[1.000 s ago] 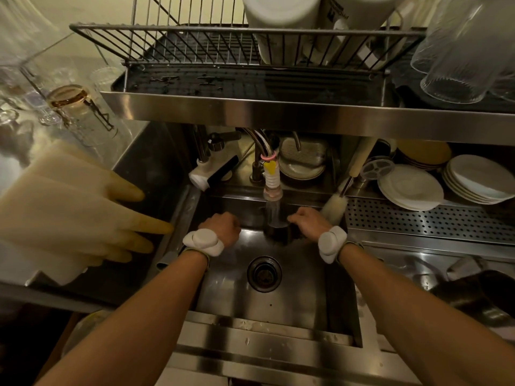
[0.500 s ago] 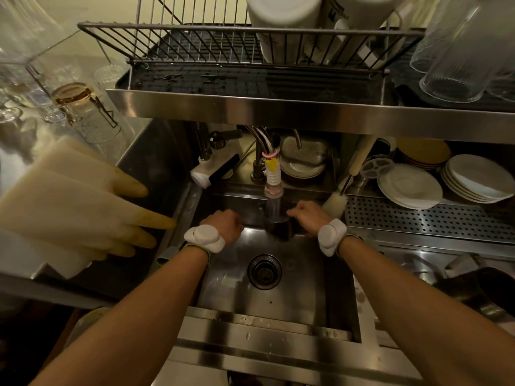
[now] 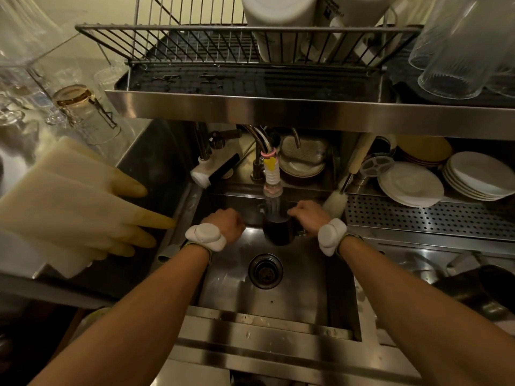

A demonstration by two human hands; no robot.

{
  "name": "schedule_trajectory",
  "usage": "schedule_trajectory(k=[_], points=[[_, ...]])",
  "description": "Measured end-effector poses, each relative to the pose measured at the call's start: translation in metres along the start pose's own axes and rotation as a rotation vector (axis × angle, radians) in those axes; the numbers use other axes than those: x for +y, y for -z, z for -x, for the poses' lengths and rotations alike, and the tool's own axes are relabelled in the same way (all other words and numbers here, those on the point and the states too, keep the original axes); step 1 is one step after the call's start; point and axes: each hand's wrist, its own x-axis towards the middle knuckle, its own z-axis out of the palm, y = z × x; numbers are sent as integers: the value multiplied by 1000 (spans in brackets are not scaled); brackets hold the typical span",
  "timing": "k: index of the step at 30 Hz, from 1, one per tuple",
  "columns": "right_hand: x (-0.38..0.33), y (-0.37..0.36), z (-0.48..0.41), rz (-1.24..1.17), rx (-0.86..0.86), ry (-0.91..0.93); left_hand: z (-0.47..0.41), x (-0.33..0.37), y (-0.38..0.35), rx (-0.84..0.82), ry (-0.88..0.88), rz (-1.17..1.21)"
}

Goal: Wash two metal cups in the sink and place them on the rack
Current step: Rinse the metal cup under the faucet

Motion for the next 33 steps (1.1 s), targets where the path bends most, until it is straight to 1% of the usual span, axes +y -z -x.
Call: schedule_trajectory(k=[3,7,16,22,26,33], points=[[-1,-1,0,48,10,14,-2,0,2,-8,-2,-6],[-8,-2,6,95,-18,57,-3,0,5,-2,10,-6],[-6,19,28,245,123,115,16,13,7,10,-30,11],[-12,31,43,394,140,180,31,23,9,70,-31,3],[-12,37,46,472,153,182,38,26,8,73,-15,-23],[-19,42,54,660,189,241,46,27,13,86,-15,-24]])
